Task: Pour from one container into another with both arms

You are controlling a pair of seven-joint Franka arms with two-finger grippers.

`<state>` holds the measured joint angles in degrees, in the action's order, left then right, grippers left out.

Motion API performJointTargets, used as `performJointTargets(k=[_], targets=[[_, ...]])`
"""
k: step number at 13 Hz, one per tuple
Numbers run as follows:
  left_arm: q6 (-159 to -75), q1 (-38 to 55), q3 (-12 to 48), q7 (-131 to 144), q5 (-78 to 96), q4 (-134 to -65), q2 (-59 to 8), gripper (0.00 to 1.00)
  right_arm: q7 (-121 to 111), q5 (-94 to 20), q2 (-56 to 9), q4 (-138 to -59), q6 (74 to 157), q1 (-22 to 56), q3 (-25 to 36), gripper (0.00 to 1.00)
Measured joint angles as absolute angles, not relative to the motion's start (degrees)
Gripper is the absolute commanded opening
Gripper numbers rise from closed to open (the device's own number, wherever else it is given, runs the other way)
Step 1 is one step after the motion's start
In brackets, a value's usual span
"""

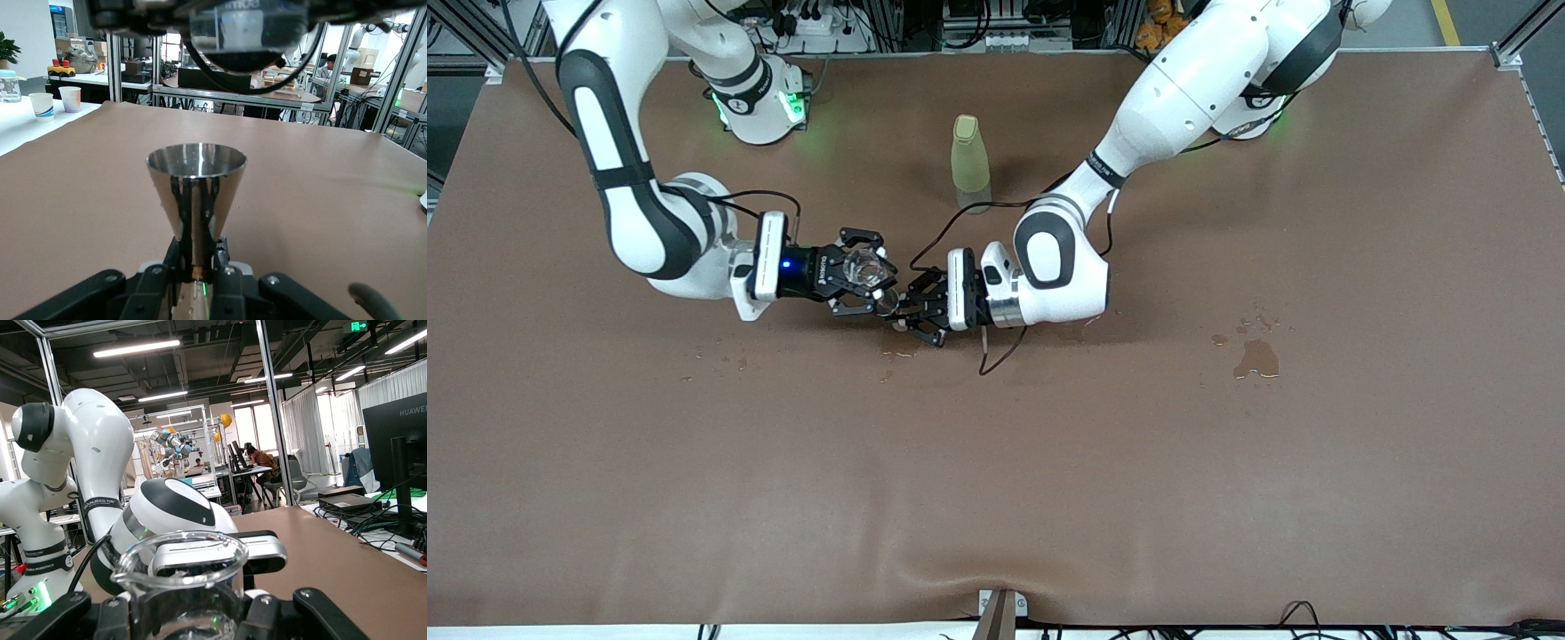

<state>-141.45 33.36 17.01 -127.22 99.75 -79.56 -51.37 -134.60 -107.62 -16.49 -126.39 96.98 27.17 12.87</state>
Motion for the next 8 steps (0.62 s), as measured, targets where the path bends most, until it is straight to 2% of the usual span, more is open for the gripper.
performJointTargets(k=[8], targets=[[-141.68,33.36,17.00,-127.22,99.75,-79.56,-51.37,0.00,-137.93,-109.06,-17.06,-130.46,97.16,29.33,12.65,0.00]])
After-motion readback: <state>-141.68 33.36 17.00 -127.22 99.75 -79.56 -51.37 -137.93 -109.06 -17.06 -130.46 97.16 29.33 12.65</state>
